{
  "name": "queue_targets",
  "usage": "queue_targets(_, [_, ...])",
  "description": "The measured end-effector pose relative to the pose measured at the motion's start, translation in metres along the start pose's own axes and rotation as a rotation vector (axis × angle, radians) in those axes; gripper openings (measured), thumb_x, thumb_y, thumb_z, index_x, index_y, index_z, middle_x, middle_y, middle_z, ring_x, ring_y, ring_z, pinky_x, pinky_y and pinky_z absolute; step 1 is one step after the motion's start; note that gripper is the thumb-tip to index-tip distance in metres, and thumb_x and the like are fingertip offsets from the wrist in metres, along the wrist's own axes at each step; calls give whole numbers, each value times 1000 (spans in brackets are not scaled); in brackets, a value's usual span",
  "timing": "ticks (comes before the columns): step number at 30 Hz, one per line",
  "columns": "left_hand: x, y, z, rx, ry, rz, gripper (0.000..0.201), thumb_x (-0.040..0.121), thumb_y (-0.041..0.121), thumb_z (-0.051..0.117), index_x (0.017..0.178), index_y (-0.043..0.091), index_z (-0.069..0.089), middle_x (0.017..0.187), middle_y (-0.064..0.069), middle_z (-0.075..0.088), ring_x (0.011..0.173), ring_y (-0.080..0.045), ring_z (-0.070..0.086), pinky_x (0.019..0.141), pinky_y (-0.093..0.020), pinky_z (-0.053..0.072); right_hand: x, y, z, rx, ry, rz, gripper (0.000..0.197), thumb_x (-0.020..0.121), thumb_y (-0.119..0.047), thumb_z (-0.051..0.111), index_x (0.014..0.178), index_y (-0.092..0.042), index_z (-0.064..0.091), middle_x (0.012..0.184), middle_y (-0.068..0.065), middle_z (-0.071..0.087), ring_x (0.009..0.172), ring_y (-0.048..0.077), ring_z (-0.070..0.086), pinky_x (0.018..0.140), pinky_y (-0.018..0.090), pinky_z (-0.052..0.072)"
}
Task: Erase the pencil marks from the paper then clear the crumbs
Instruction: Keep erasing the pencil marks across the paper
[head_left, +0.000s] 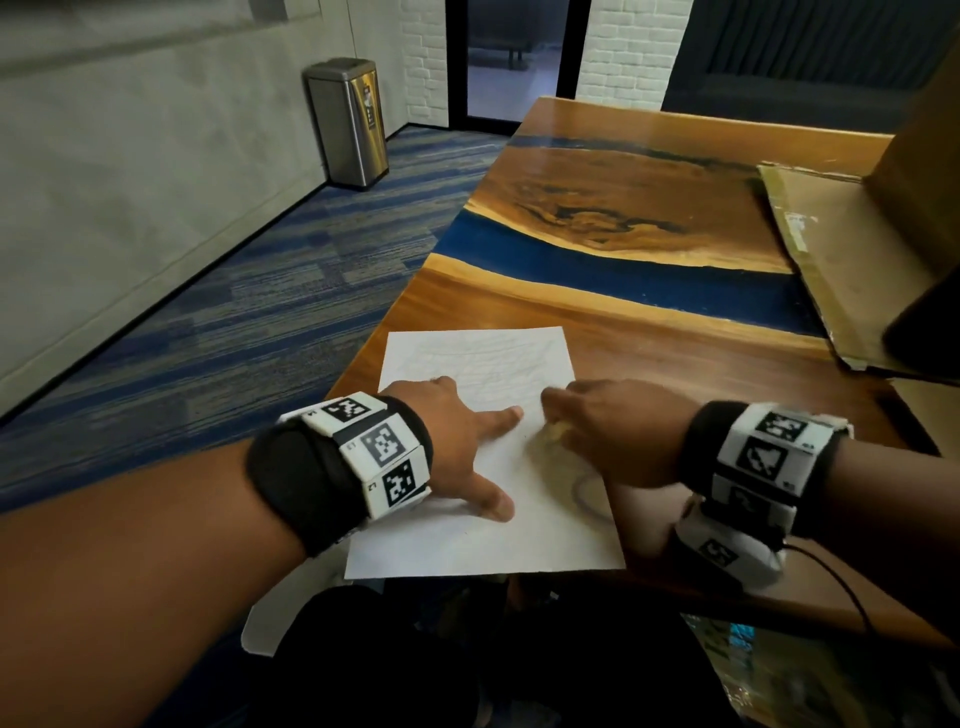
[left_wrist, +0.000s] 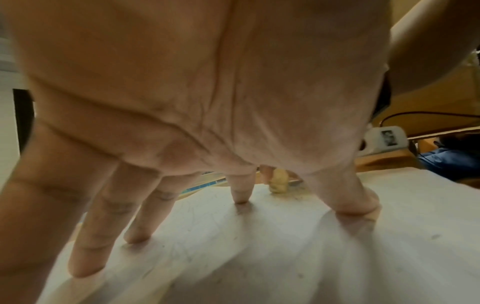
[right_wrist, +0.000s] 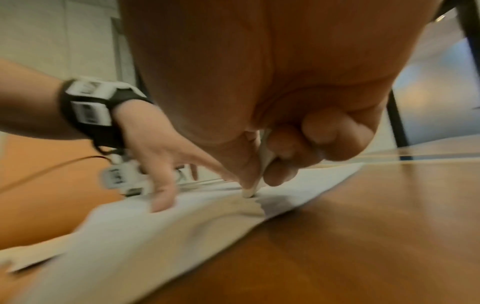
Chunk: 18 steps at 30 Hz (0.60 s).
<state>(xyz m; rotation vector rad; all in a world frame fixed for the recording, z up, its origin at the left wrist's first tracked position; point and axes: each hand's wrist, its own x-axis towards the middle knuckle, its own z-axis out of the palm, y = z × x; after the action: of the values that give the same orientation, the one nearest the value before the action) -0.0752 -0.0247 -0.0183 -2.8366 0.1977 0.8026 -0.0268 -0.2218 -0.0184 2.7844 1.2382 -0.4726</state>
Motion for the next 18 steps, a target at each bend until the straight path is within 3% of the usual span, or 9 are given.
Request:
queue_targets(3, [-3, 1, -2, 4, 18, 23, 113, 65, 100, 46, 156, 56, -4, 161, -16, 22, 129, -39, 50, 92, -41, 50, -7, -25, 9, 41, -73, -184, 27, 102, -35, 49, 127, -27, 47, 113, -3, 58, 94, 18, 59, 81, 36, 53])
queue_targets(6, [-4, 4, -4, 51, 27, 34, 115, 66, 99, 47, 158, 51, -4, 171, -10, 2, 140, -41, 42, 98, -45, 47, 6, -6, -1, 34, -39, -47, 22, 101, -30, 49, 123, -26, 48, 113, -1, 61, 93, 18, 58, 80, 35, 51])
queue_targets(9, [-4, 5, -4, 81, 24, 39, 117, 65, 99, 47, 158, 50, -3, 171, -9, 4, 140, -42, 42, 100, -46, 46, 8, 1, -2, -16, 18, 31, 22, 101, -30, 47, 123, -24, 46, 109, 3, 60, 88, 20, 58, 78, 42, 56])
queue_targets(13, [-1, -1, -1, 58, 23, 62, 120, 60, 102, 48, 156, 53, -2, 170, -7, 9, 142, -41, 38, 103, -50, 46, 1, -26, 7, 61, -82, -201, 28, 101, -32, 50, 128, -27, 48, 115, -3, 58, 97, 19, 60, 81, 34, 52])
queue_targets(16, [2, -3, 4, 22, 19, 79, 117, 63, 98, 52, 156, 52, 0, 167, -7, 11, 144, -38, 32, 104, -52, 45, 13, 0, -4, 37, -16, -28, 25, 101, -29, 50, 126, -26, 49, 115, 0, 61, 99, 20, 61, 82, 36, 53])
queue_targets(18, [3, -3, 6, -5, 19, 85, 116, 63, 96, 55, 156, 51, 2, 165, -8, 13, 143, -38, 31, 106, -53, 44, 11, 3, -2, -6, 25, 2, 24, 101, -28, 50, 125, -26, 47, 112, 0, 60, 95, 21, 61, 79, 38, 55])
